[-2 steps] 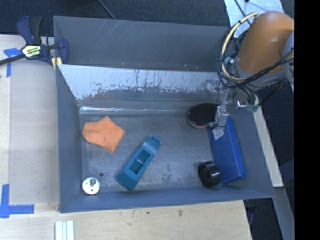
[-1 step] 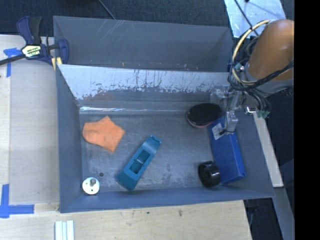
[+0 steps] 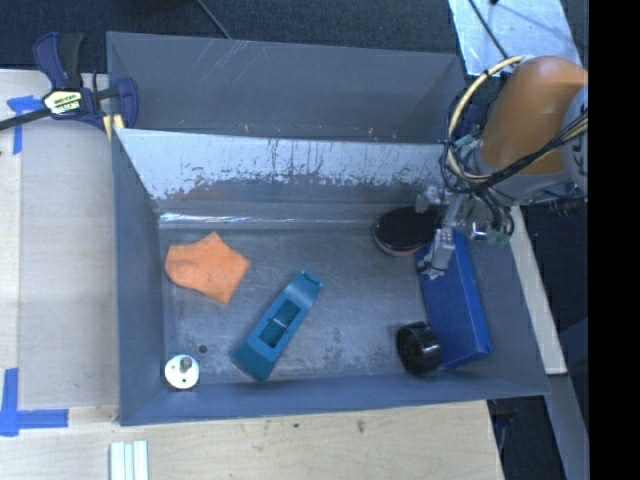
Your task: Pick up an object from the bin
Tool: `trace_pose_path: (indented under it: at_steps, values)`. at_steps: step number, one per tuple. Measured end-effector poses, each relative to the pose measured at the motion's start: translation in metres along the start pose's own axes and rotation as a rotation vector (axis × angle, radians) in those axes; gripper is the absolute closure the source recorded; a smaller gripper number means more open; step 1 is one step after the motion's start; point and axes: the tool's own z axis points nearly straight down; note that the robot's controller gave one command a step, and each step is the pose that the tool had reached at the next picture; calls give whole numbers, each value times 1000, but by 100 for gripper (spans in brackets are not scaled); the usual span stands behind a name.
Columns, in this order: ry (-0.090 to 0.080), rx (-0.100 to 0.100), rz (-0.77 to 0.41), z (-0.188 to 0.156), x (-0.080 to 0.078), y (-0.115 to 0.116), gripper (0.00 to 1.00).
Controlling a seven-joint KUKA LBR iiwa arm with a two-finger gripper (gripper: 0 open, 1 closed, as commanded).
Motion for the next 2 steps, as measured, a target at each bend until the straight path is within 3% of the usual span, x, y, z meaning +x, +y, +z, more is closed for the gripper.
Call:
trace_pose_path:
  at_steps: [1, 2]
  values:
    - [9, 0, 63, 62, -6, 1, 0]
    - [-7, 0, 78, 57, -4, 1, 100]
